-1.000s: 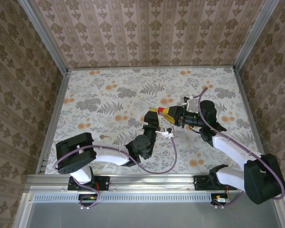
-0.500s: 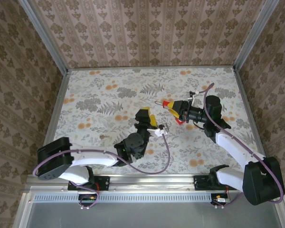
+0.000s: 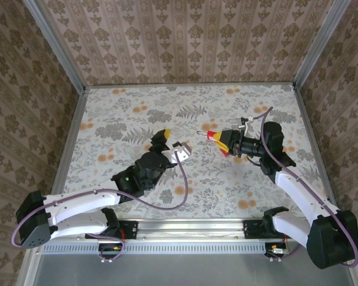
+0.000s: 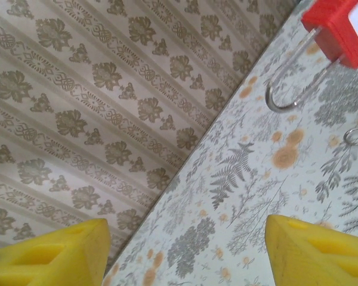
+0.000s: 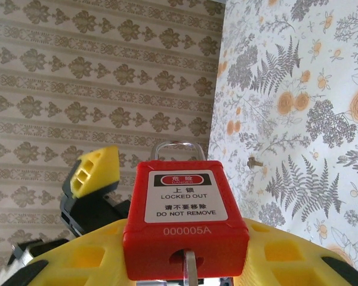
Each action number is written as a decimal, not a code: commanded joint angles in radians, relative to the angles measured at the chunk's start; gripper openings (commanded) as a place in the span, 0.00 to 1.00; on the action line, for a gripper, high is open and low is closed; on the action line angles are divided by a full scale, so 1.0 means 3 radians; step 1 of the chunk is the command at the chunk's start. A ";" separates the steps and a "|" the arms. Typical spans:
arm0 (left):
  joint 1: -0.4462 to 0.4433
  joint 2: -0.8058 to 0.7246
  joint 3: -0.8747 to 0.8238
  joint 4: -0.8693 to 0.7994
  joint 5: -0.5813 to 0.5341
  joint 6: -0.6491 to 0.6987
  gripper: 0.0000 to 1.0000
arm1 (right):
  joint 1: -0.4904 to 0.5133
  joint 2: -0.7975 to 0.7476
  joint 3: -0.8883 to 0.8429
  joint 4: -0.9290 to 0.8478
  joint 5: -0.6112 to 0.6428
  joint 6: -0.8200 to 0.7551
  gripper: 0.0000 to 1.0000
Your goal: Unlock with the key
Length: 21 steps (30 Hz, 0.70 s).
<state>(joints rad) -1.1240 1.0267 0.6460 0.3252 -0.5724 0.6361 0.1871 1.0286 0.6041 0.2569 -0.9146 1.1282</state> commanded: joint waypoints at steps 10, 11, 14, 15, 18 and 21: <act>-0.0274 0.0075 0.0190 -0.1057 0.0502 0.0215 0.75 | -0.0012 -0.0271 -0.0230 -0.0180 -0.0550 -0.0130 0.28; -0.0328 0.0052 0.0171 -0.1083 0.0460 0.0245 0.74 | -0.0011 -0.0296 -0.0246 -0.0174 -0.0561 -0.0128 0.28; -0.0424 0.0012 0.0115 -0.1044 0.0379 0.0308 0.72 | 0.0011 -0.0330 -0.0275 -0.0214 -0.0565 -0.0181 0.28; -0.0421 -0.0020 0.0115 -0.1043 0.0418 0.0295 0.71 | 0.0029 -0.0338 -0.0276 -0.0261 -0.0562 -0.0222 0.28; -0.0336 -0.0128 0.0297 -0.1380 0.0774 0.0191 0.66 | 0.0054 -0.0347 -0.0310 -0.0329 -0.0532 -0.0288 0.28; -0.0094 -0.0180 0.0619 -0.1925 0.1358 -0.0072 0.62 | 0.0061 -0.0340 -0.0344 -0.0359 -0.0514 -0.0357 0.28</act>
<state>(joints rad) -1.2060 1.0115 0.7177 -0.0925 -0.3363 0.6849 0.1974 0.9432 0.5156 0.1703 -1.0481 1.0676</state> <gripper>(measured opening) 0.631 0.378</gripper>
